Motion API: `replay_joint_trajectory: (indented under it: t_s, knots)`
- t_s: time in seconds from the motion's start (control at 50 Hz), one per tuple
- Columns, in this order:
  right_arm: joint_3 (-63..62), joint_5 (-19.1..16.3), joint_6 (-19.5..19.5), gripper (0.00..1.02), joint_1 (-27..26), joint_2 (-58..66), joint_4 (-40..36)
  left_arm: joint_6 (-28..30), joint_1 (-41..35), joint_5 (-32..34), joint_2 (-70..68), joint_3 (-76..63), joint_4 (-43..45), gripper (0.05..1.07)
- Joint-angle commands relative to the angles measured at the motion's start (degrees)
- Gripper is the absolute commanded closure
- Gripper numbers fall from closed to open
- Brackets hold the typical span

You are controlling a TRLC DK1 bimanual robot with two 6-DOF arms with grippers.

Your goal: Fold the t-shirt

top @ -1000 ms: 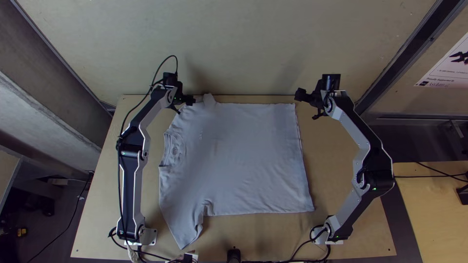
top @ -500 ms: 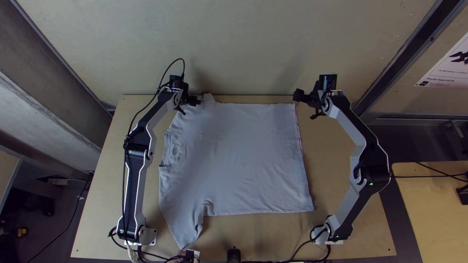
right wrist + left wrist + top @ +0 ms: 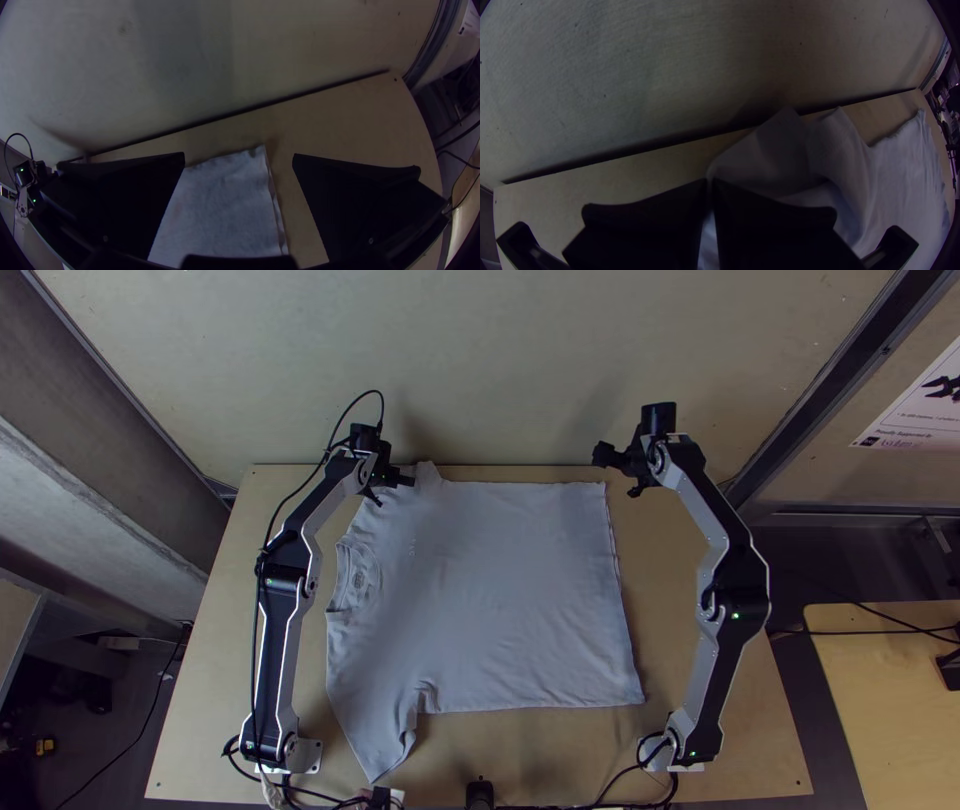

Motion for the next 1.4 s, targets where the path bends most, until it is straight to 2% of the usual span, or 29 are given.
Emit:
replay_joint_trajectory:
  t_s: [0.0, 0.1, 0.24, 0.32, 0.6, 0.68, 0.76, 0.8, 0.94, 0.96, 1.0, 1.06, 1.08, 1.38]
  knots:
    - [5.5, -0.4, 2.7, 0.04, 0.2, 4.7, -4.0, -0.3, 1.5, -0.3, -0.5, -0.6, -2.9, 1.05]
    - [10.3, -0.4, 4.1, 0.10, 0.1, 8.8, -7.1, -1.7, 1.7, -0.1, -3.2, -0.6, -3.5, 1.05]
    - [16.5, -0.3, 6.1, 0.10, -0.2, 14.0, -10.5, -2.5, 1.6, 0.4, -5.4, -0.7, -4.3, 1.05]
    - [18.1, -0.2, 6.3, 0.19, -0.2, 15.9, -10.8, -2.6, 1.5, 0.4, -6.1, -0.7, -4.7, 1.05]
    - [18.9, 2.0, 6.2, 0.20, -0.4, 20.1, -10.7, -2.7, 1.6, 0.4, -7.4, -0.7, -5.5, 1.05]
    - [18.9, 2.1, 6.1, 0.36, -0.5, 20.8, -10.3, -2.9, 1.6, 0.4, -7.5, -0.7, -5.8, 1.05]
    - [19.2, 2.2, 5.8, 0.48, -0.6, 21.6, -9.7, -3.1, 1.6, 0.4, -7.6, -0.8, -6.4, 1.05]
    - [19.2, 2.5, 5.8, 0.51, -0.6, 21.9, -9.7, -3.3, 1.6, 0.4, -7.8, -0.8, -6.7, 1.05]
    - [19.5, 2.9, 5.1, 0.51, -0.3, 22.9, -9.7, -3.8, 1.7, 0.4, -8.3, -0.9, -7.4, 1.05]
    - [19.6, 3.0, 4.9, 0.54, -0.2, 23.0, -9.7, -3.8, 1.8, 0.4, -8.4, -0.9, -7.4, 1.05]
    - [19.9, 3.1, 3.9, 0.68, -0.2, 23.3, -9.5, -3.9, 1.8, 0.4, -8.5, -0.9, -7.6, 1.05]
    - [19.9, 3.9, 2.8, 0.95, 0.0, 23.5, -8.4, -4.1, 1.8, 0.4, -8.8, -1.0, -7.9, 1.05]
    - [20.0, 3.9, 2.2, 1.00, 0.0, 23.5, -8.2, -4.2, 1.8, 0.4, -9.0, -1.1, -7.9, 1.05]
    - [20.2, 4.6, 2.3, 1.00, 0.3, 20.4, -6.8, -6.0, 4.0, 2.1, -11.0, -1.3, -7.1, 1.05]
